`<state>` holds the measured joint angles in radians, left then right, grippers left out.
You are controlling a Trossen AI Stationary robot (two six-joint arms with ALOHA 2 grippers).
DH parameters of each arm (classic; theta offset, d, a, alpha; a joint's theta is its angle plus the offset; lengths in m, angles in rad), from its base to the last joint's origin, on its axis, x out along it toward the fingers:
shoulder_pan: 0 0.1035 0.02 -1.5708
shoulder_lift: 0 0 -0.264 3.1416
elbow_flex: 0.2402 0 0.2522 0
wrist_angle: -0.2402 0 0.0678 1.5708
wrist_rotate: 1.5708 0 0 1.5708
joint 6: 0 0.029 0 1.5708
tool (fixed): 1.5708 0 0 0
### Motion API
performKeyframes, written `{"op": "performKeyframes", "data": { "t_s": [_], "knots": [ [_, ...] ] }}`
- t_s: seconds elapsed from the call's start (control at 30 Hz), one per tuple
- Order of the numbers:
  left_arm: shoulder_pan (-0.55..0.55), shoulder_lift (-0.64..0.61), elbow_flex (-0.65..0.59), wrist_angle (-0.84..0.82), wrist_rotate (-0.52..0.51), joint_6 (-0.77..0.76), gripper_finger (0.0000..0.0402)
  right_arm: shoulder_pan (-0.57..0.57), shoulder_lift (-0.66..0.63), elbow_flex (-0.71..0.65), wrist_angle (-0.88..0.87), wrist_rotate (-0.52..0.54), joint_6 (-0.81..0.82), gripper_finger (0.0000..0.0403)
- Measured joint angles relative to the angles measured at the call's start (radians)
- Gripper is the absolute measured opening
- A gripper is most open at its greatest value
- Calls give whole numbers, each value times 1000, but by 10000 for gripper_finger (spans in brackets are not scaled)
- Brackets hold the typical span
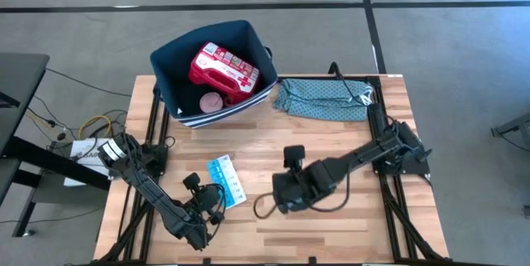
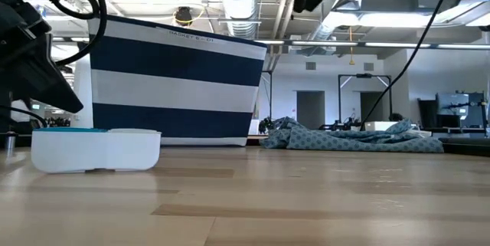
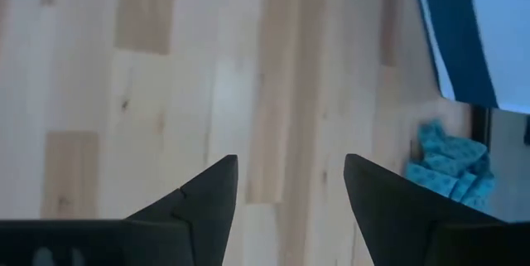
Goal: Pick & place medical supplies in basket/bin
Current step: Put the pill organizer box into the blue bin
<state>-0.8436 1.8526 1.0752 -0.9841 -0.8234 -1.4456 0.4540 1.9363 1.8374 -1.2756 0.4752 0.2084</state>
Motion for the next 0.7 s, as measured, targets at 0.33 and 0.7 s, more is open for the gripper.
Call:
{"op": "performKeyframes", "data": {
  "t_s": [0.33, 0.7],
  "knots": [
    [-9, 0, 0, 7, 0, -154, 4, -123, -13, 0, -31, -48, -49, 217],
    [-31, 0, 0, 19, 0, -243, 4, -122, -488, -435, 399, -24, -28, 219]
  ]
}}
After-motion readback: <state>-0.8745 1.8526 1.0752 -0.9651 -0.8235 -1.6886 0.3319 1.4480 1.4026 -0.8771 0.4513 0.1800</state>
